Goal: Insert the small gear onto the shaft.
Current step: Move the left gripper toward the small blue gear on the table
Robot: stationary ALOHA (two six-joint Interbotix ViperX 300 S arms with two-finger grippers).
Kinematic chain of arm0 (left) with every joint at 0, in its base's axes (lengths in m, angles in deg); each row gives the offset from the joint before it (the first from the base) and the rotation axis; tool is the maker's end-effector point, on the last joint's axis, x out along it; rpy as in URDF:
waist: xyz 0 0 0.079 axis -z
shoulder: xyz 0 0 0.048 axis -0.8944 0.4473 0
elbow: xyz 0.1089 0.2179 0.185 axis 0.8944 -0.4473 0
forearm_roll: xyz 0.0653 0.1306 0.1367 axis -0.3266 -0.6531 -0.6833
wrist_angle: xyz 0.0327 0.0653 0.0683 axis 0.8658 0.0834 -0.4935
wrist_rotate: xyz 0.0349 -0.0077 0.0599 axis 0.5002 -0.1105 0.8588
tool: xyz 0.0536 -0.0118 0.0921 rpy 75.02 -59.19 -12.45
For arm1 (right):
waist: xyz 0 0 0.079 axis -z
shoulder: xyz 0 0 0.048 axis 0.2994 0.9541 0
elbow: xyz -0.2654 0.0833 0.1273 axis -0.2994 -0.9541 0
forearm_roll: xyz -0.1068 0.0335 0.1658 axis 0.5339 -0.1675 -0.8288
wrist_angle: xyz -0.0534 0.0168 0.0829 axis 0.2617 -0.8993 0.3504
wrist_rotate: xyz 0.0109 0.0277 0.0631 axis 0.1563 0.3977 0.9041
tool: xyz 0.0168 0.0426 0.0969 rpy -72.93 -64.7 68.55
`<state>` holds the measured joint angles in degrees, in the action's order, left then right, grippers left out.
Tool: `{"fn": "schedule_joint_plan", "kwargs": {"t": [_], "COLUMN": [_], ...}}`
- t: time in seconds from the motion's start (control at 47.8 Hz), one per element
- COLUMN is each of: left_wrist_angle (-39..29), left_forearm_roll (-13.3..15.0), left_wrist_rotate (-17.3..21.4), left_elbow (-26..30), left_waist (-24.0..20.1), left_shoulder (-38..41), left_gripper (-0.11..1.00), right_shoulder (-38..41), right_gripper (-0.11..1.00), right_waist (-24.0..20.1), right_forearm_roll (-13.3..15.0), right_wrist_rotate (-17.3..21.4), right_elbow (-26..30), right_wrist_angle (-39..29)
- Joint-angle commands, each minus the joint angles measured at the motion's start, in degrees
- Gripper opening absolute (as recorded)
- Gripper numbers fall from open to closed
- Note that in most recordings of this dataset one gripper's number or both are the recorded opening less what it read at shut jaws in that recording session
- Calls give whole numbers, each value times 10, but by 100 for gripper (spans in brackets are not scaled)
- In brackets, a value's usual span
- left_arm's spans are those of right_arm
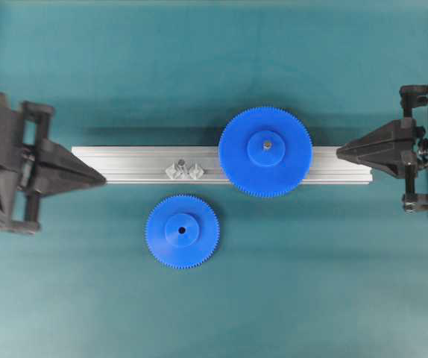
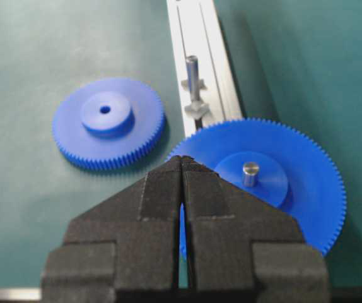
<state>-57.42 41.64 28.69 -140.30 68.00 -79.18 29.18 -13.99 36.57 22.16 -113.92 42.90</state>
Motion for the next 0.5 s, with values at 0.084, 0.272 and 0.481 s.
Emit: {"fn": "schedule_joint_plan", "kwargs": {"t": [0.084, 0.272, 0.481], "left_wrist_angle": [-11, -49, -104], "left_forearm_roll": [-1, -2, -1], "left_wrist_rotate": [-14, -19, -19], "left_elbow": [40, 83, 118], "left_waist": [15, 15, 16], "left_shoulder": [63, 114, 162], "left_gripper": [-1, -1, -1], "right_shoulder": [13, 26, 37], "right_gripper": [0, 0, 0], "right_waist": [2, 2, 2], "right_forearm_roll": [-1, -1, -1], "right_wrist_rotate": [5, 4, 4], "right_elbow": [19, 24, 25], "right_wrist_angle": [-5, -28, -40]}}
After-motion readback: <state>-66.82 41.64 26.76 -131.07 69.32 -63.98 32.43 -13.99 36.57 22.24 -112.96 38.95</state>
